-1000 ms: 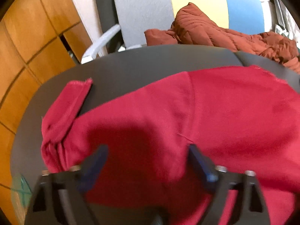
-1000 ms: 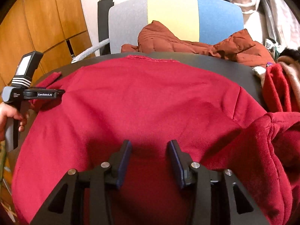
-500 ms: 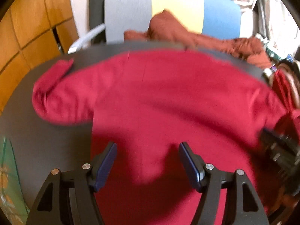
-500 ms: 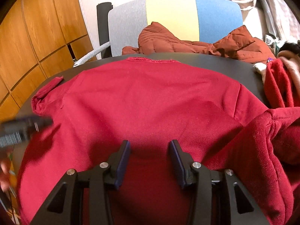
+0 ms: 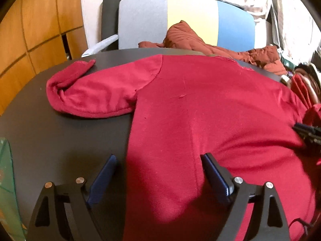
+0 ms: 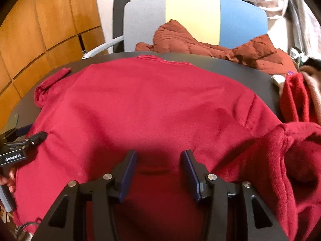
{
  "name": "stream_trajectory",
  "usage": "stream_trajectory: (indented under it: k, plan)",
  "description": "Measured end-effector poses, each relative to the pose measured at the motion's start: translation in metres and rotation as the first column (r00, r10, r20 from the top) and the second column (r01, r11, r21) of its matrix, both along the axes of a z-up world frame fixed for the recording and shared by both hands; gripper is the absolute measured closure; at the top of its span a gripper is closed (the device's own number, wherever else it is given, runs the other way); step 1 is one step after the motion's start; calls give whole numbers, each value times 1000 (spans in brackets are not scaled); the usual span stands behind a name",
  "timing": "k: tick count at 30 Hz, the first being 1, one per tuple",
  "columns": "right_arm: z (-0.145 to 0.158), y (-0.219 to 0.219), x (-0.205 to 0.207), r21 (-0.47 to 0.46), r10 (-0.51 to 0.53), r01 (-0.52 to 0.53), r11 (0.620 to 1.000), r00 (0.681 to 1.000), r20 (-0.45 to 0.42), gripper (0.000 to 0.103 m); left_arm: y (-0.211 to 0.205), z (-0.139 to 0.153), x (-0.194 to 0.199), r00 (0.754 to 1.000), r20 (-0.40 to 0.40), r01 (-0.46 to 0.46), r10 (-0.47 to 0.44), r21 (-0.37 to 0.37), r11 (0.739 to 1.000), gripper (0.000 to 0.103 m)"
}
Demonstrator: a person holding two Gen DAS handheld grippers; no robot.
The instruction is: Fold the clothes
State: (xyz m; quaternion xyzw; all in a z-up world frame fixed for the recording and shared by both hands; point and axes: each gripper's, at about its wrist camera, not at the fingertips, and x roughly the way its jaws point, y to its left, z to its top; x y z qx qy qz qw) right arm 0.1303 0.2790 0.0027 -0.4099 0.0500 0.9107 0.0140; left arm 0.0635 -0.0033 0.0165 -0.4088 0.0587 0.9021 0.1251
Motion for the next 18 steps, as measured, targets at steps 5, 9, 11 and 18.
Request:
stream_trajectory:
  k: [5, 9, 11, 18]
  plan:
    - [11, -9, 15, -36, -52, 52, 998, 999, 8, 51, -1, -2, 6, 1000, -11, 2, -2, 3, 1000, 12]
    - [16, -17, 38, -15, -81, 80, 997, 996, -22, 46, -2, -3, 7, 1000, -12, 8, -8, 3, 1000, 12]
    - [9, -16, 39, 8, -79, 79, 997, 997, 0, 43, -3, -3, 7, 1000, -13, 20, -20, -2, 1000, 12]
    - [-1, -11, 49, -26, -69, 68, 997, 996, -48, 35, -9, -3, 6, 998, -12, 63, -63, -3, 998, 12]
